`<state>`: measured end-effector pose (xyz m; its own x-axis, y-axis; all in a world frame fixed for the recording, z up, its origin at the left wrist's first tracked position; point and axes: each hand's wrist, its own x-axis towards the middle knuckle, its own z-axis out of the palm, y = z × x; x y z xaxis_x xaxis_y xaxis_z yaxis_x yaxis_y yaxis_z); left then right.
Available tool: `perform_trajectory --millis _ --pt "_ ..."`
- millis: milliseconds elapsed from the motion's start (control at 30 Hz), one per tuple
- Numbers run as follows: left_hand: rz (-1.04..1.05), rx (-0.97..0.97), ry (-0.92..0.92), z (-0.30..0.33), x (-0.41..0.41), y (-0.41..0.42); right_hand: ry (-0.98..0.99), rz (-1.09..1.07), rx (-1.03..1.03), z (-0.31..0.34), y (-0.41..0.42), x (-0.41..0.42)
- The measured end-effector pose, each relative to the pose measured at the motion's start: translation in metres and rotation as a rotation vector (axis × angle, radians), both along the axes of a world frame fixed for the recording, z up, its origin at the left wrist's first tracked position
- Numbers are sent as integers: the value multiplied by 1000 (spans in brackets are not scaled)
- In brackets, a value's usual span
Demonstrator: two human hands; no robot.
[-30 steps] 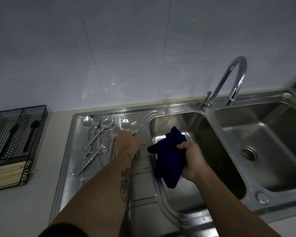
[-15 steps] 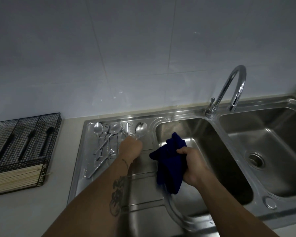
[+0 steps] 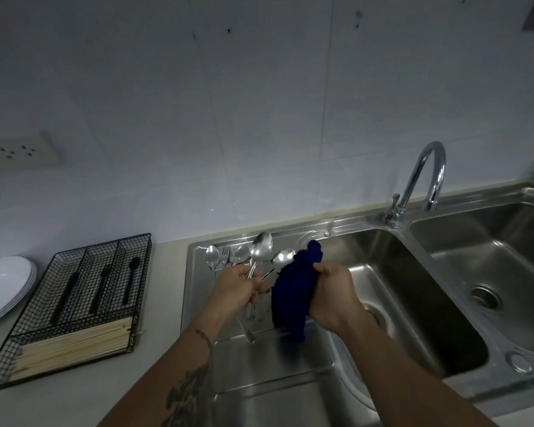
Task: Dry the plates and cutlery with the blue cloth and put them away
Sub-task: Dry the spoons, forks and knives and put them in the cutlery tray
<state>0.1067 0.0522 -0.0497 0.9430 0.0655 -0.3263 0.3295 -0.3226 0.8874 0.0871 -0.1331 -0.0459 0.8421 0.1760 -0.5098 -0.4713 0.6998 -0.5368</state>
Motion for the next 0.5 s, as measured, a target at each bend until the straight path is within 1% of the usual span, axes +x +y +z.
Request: perform_trajectory --millis 133,200,300,500 --pt "-61 -1 -22 1 -8 23 -14 -15 -140 3 37 -8" --pt "-102 -6 -25 3 -11 35 -48 -38 -267 2 56 -13" --pt "-133 -34 -7 8 -21 53 -46 -111 -436 1 82 -24" --pt "-217 -50 13 16 -38 81 -29 -330 -571 2 123 -36"
